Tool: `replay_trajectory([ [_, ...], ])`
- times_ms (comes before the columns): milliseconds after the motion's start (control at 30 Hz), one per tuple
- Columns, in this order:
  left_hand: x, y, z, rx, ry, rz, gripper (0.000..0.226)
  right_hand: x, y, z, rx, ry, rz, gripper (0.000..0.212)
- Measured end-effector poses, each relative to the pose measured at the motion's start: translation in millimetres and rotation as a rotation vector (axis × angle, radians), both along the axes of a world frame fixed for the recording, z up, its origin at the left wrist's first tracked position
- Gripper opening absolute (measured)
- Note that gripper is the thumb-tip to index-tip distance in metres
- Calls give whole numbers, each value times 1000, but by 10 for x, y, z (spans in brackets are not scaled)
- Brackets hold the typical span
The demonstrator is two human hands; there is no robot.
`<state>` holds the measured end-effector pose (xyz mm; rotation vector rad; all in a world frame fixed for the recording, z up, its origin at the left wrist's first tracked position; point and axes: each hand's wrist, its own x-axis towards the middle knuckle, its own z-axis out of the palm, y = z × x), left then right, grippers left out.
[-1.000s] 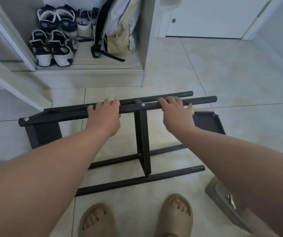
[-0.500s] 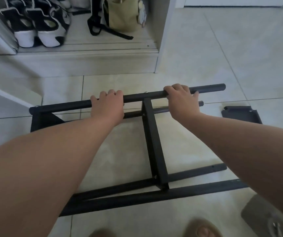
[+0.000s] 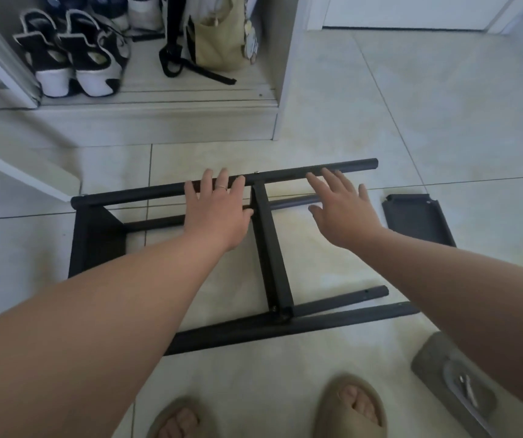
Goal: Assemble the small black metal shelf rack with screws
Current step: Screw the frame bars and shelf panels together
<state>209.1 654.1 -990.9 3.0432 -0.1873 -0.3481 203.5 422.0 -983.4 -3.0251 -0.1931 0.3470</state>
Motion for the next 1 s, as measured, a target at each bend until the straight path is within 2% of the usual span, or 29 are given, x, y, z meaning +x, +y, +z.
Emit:
replay_trajectory([
  [200,-639,-638,430,-53,21,-201,62,-850,-640,516,-40,58,-48,61],
  [300,-977,-1023,522,-77,17,-381,63,-1305,-1048,613,-46,90,-114,59],
  [467,-1383,-1732,497,-86,0,-729,60,-1972,-1801,520,-69,258,-200,58],
  [633,-1716,-2340,223,-57,43,-1039,55,-2519,-2423,117,-67,420,-280,52],
  [733,-1871,-2619,-5,-71,78,-1094,49,-2711,-2655,-227,-67,506,-333,50],
  [900,-1983,-2804,-378,-27,205,-1046,50,-2799,-2794,-800,-24,537,-463,44],
  [1000,-2047,-2781,-550,-63,188,-1032,50,-2850,-2843,-1084,11,554,-536,42],
])
